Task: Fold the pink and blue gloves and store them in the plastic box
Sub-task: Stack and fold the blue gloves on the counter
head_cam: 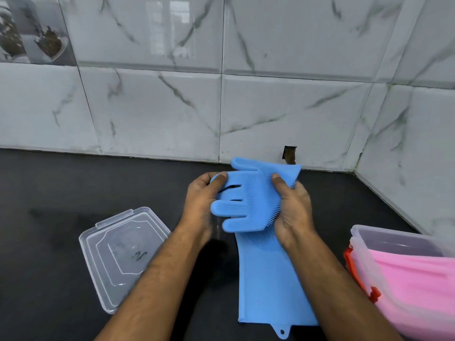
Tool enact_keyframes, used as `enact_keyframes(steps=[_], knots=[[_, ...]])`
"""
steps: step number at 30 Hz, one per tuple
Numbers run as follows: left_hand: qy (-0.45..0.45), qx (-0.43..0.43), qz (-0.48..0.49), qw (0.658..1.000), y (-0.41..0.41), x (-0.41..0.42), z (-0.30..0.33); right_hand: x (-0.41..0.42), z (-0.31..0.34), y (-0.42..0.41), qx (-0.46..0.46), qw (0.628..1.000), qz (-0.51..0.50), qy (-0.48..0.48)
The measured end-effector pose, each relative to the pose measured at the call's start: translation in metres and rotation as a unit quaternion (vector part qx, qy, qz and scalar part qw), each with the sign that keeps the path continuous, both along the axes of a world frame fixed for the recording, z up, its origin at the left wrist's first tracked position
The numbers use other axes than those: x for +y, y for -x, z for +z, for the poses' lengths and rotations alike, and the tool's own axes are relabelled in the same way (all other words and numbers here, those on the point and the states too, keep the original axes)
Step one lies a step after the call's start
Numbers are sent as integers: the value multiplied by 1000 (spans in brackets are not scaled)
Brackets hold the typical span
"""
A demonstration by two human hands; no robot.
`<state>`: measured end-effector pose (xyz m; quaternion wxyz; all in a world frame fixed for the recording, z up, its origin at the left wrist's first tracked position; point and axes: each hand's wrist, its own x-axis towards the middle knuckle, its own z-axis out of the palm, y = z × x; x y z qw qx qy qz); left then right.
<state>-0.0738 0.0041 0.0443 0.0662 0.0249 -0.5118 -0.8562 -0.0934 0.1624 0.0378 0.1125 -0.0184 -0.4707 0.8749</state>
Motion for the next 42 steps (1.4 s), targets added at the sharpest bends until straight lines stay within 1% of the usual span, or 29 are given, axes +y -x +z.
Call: enact_keyframes(steps=[2,4,6,8,9,10,11,12,13,14,15,17,18,20,22,24,26,28,30,32,34,36,37,38,42], knots=[[81,36,49,995,5,1,-7,5,1,2,22,998,-58,-16],[134,56,95,985,8,2,-12,6,3,3,55,991,-117,-45],[187,82,151,967,10,2,-13,6,6,4,97,978,-174,-61],[219,99,189,952,8,3,-11,7,9,2,141,963,-216,-75],[212,95,177,956,8,2,-11,6,11,1,162,957,-224,-90],[193,80,131,969,7,2,-9,5,13,-2,180,952,-221,-109],[173,50,55,982,5,3,-7,3,14,-4,196,949,-210,-130],[155,8,-32,987,3,6,-6,1,14,-7,210,947,-188,-153],[139,-35,-114,983,1,8,-5,-1,12,-9,223,947,-154,-175],[115,-67,-173,976,1,11,-6,-4,11,-12,230,948,-107,-193],[82,-80,-209,971,1,13,-6,-6,9,-14,231,949,-59,-208],[-4,-63,-223,973,2,13,-7,-11,5,-18,215,949,25,-230],[-48,-46,-211,975,1,10,-6,-14,5,-21,196,950,56,-238],[-118,-31,-165,979,1,2,-4,-17,3,-22,128,958,86,-243],[-145,-55,-112,982,2,-3,-3,-16,2,-22,98,960,115,-235],[-155,-105,-89,978,-2,-2,-2,-12,3,-21,119,951,144,-247],[-160,-132,-76,975,-4,-2,-3,-10,5,-21,155,951,125,-237],[-174,-138,-76,972,-4,-4,-3,-6,11,-21,139,967,57,-205],[-168,-140,-70,973,-4,-4,-3,-1,13,-18,107,969,-19,-223],[-145,-145,-66,977,-3,1,-3,0,11,-18,57,951,-36,-302],[-136,-145,-78,977,-5,10,-5,2,7,-17,-23,922,10,-386],[-128,-150,-95,976,-9,17,-7,1,6,-19,-104,914,96,-381],[-115,-153,-106,976,-11,20,-7,1,6,-20,-122,912,116,-374],[-96,-155,-116,976,-13,23,-7,2,7,-22,-128,905,112,-390],[19,-134,-128,982,-18,32,-10,9,10,-26,-125,847,57,-513]])
